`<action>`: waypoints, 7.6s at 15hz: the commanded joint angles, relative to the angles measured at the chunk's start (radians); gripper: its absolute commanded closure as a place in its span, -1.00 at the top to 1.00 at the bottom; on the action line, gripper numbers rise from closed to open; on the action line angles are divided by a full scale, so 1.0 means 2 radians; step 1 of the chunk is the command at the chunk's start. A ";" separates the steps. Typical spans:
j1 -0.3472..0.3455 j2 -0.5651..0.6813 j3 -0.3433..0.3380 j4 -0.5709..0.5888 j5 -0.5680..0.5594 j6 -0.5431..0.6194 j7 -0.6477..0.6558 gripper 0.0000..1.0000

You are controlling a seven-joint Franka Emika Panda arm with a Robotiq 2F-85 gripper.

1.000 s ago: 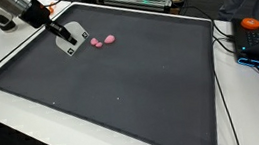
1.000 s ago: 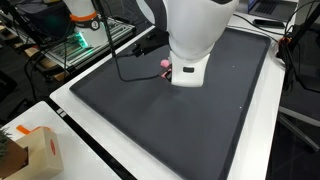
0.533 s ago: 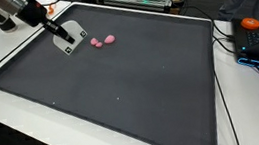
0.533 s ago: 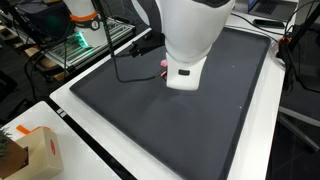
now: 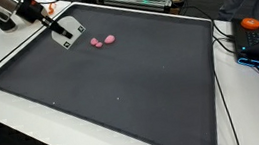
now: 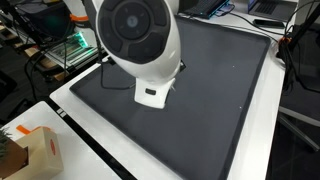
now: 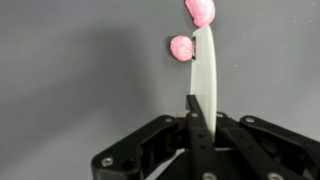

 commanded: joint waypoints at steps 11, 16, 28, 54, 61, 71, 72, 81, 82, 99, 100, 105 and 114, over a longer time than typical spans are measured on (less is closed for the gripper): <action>-0.029 -0.020 -0.011 -0.090 0.087 0.032 -0.069 -0.98; -0.026 -0.034 -0.014 -0.123 0.084 0.056 -0.096 -0.98; 0.008 -0.127 -0.011 -0.213 0.022 0.106 -0.186 -0.98; 0.120 -0.294 0.010 -0.311 -0.132 0.184 -0.158 -0.93; 0.126 -0.276 0.016 -0.302 -0.141 0.193 -0.172 -0.98; 0.131 -0.197 0.019 -0.285 -0.203 0.294 -0.158 -0.98; 0.132 -0.189 0.018 -0.283 -0.213 0.300 -0.152 -0.98; 0.125 -0.149 0.022 -0.276 -0.220 0.308 -0.150 -0.98; 0.125 -0.147 0.022 -0.279 -0.223 0.314 -0.153 -0.98; 0.111 -0.158 0.014 -0.342 -0.242 0.340 -0.154 -0.98; 0.110 -0.160 0.013 -0.346 -0.243 0.341 -0.154 -0.98; 0.106 -0.165 0.012 -0.358 -0.242 0.341 -0.159 -0.98; 0.114 -0.145 0.034 -0.333 -0.235 0.358 -0.190 -0.98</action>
